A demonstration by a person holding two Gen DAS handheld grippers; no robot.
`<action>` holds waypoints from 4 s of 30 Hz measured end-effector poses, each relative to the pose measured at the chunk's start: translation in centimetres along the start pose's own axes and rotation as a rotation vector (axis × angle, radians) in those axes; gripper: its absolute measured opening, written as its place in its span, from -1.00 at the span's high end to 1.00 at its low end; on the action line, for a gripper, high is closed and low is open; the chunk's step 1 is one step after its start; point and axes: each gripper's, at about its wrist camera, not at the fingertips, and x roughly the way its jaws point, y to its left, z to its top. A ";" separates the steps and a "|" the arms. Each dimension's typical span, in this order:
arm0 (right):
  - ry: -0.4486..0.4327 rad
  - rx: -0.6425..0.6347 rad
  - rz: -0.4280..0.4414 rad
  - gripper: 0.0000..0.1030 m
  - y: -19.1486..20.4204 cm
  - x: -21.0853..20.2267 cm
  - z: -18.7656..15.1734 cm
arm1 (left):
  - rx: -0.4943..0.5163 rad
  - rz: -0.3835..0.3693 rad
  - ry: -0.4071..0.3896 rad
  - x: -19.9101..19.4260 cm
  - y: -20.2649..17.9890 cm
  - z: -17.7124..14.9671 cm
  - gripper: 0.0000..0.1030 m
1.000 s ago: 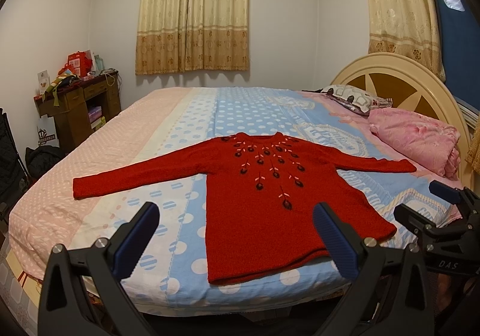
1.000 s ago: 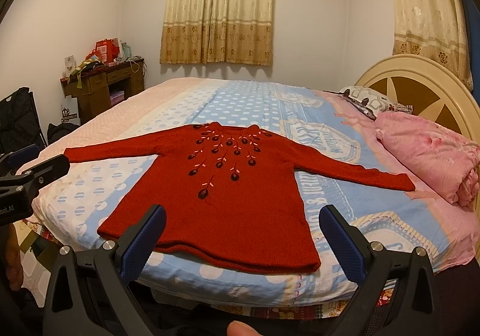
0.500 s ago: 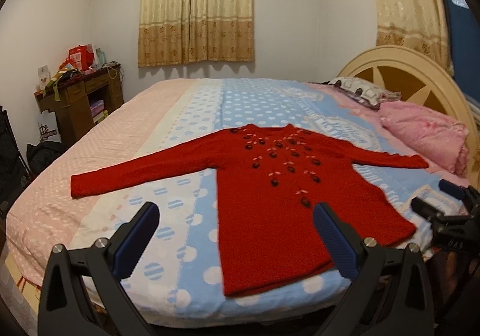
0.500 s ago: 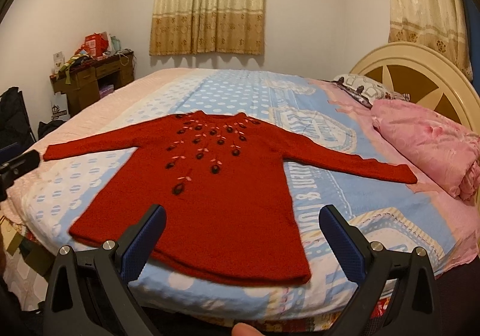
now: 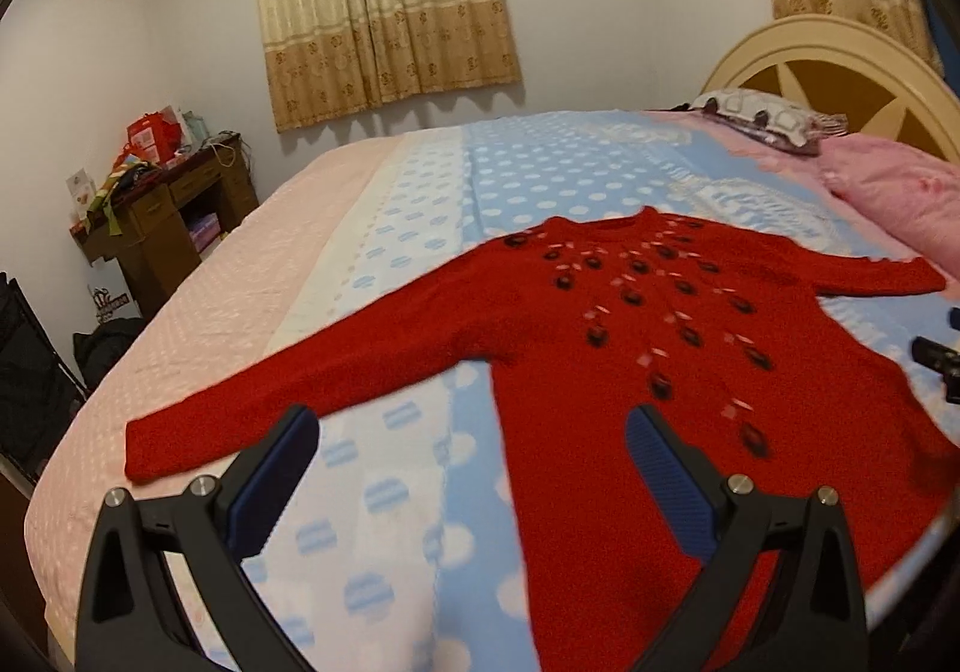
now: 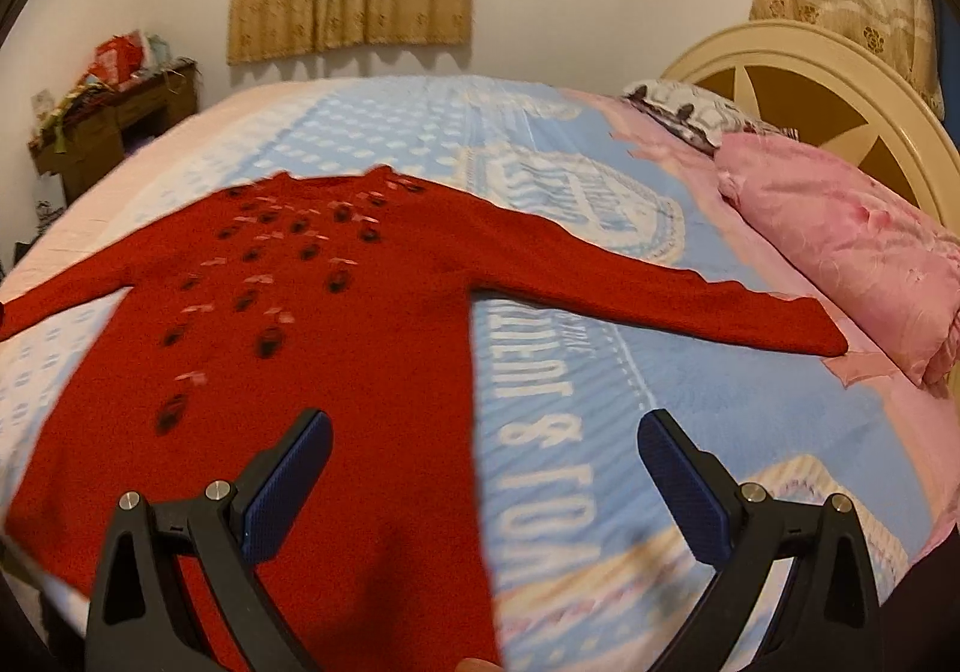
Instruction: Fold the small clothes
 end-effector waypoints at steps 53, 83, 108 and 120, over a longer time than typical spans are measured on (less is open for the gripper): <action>0.101 0.607 -0.114 0.84 -23.9 13.4 9.2 | -0.162 -0.213 0.190 16.5 2.6 1.5 -1.00; 0.131 -0.098 0.423 0.55 13.8 13.0 11.9 | -0.248 -0.269 0.125 15.1 4.2 2.0 -1.00; -0.001 -0.077 0.441 -0.48 5.5 8.9 4.4 | 0.350 -0.318 0.174 13.2 -19.0 8.8 -1.00; -0.039 -0.001 0.471 -0.49 4.0 8.8 3.6 | 0.314 -0.326 0.300 17.7 -19.2 8.5 -0.06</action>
